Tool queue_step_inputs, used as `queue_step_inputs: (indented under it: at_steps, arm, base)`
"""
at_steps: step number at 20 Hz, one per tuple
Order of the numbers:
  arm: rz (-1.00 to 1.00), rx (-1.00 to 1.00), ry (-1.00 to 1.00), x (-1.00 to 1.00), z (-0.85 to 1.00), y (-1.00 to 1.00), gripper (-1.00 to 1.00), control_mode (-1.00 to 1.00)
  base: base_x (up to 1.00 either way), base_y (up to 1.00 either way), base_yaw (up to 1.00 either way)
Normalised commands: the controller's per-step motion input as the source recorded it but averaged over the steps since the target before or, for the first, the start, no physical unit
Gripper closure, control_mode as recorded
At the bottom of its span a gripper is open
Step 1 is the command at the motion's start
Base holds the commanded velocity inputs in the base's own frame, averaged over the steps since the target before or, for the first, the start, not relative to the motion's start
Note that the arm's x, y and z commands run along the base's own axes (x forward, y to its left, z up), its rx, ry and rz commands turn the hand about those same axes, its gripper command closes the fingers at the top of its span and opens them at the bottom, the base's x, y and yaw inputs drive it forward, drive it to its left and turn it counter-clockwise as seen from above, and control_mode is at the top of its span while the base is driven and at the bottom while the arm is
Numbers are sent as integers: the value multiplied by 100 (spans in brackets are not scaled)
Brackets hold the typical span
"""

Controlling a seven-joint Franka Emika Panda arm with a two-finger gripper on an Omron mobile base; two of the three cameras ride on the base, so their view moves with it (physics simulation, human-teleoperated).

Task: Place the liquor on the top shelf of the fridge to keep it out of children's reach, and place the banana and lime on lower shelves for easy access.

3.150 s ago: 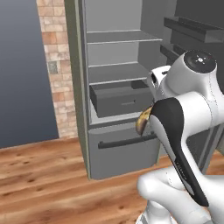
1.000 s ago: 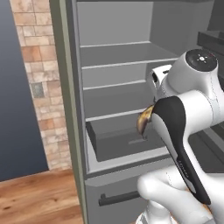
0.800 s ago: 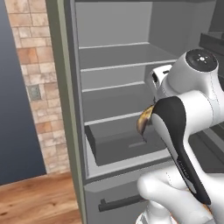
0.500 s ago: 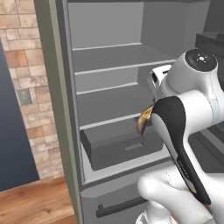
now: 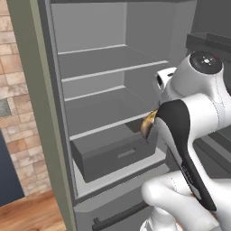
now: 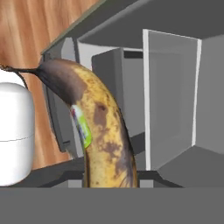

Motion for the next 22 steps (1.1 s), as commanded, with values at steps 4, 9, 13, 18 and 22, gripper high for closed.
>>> queue_step_inputs:
  at_steps: [4, 9, 13, 18, 22]
  arm:
    - [-20, 0, 0, 36, -32, 0, 100, -100]
    - [-8, 0, 0, 43, -43, 0, 100, -100]
    - [-1, 0, 0, 36, -41, 0, 100, -100]
    - [0, 4, -1, 45, -47, 0, 100, -100]
    - [0, 8, -3, 42, -41, 0, 100, -100]
  base:
    - [0, 0, 0]
    - [0, 0, 0]
    - [0, 0, 0]
    - [0, 0, 0]
    - [0, 0, 0]
